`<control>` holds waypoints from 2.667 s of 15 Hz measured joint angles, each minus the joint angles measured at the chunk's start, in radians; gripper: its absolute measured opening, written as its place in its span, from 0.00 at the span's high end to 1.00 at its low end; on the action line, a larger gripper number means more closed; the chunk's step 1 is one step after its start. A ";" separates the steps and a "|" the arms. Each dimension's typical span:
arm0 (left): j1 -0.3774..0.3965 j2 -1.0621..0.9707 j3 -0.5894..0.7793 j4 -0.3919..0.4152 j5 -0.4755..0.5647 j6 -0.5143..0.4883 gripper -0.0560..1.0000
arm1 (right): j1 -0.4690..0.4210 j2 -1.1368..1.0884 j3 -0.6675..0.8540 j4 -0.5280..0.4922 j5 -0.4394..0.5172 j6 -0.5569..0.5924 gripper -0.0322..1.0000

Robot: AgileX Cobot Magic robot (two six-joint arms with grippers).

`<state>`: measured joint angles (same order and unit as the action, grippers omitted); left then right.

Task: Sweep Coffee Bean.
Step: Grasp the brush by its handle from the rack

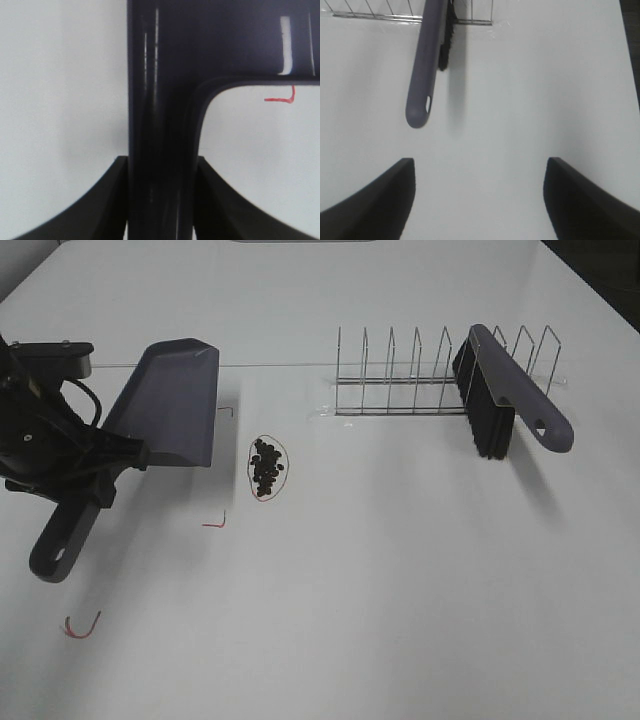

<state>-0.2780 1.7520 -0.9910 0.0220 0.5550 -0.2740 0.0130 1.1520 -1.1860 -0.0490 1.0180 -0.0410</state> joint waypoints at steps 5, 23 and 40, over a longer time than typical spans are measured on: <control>0.000 0.000 0.000 0.000 0.001 0.000 0.62 | 0.000 0.327 -0.277 0.142 0.078 -0.050 0.29; 0.000 0.000 0.000 0.000 0.004 0.000 0.62 | 0.139 1.114 -0.924 0.003 0.199 0.055 0.31; 0.000 0.000 0.000 0.000 0.005 0.000 0.62 | 0.137 1.221 -0.927 -0.025 0.107 0.117 0.59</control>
<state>-0.2780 1.7520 -0.9910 0.0220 0.5600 -0.2740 0.1500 2.3730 -2.1130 -0.0740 1.1250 0.0760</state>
